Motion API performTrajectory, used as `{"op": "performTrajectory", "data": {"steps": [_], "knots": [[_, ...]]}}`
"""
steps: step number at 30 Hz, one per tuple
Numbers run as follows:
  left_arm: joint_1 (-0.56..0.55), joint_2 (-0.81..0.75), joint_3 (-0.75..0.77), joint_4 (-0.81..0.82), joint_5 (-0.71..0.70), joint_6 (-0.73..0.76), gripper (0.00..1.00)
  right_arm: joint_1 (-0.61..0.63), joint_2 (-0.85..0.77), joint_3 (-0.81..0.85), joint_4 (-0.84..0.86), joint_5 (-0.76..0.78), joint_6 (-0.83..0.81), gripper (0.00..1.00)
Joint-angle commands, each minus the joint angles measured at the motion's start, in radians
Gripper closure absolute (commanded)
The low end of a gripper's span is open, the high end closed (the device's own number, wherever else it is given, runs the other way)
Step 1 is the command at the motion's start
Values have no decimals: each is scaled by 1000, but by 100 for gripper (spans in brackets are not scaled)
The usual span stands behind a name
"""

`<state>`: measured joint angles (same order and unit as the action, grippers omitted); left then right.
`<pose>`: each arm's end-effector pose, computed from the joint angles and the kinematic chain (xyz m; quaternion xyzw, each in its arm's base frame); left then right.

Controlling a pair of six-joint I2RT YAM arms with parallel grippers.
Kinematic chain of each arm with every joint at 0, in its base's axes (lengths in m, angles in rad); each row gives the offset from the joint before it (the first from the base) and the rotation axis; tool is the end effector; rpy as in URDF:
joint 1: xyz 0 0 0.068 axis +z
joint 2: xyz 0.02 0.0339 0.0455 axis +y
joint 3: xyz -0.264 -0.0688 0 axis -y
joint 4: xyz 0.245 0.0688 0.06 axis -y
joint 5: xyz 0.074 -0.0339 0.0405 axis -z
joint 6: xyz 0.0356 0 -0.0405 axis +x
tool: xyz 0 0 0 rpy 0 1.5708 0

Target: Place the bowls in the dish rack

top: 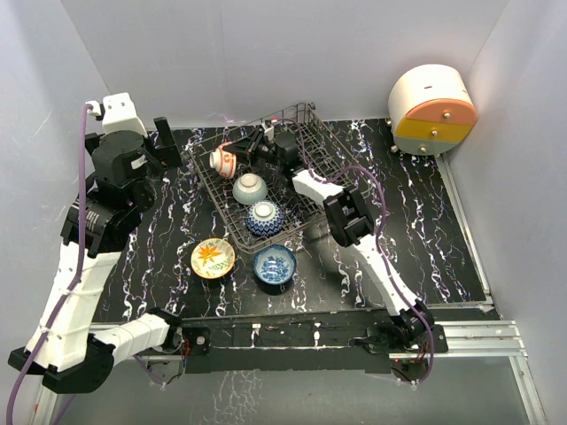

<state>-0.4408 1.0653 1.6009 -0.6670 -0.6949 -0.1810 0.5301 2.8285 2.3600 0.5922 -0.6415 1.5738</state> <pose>0.1659 -0.0531 0.5078 -0.1310 0.7302 0.0542 0.6684 0.5229 0.3312 0.1504 0.1083 0.6624 0.7211 0.1714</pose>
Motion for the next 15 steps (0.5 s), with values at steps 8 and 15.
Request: {"op": "performTrajectory", "data": {"steps": [8, 15], "knots": [[-3, 17, -3, 56, -3, 48, 3, 5, 44, 131, 50, 88, 123, 85], [-3, 20, -4, 75, -11, 72, 3, 5, 75, 156, 5, 107, 150, 80]]}}
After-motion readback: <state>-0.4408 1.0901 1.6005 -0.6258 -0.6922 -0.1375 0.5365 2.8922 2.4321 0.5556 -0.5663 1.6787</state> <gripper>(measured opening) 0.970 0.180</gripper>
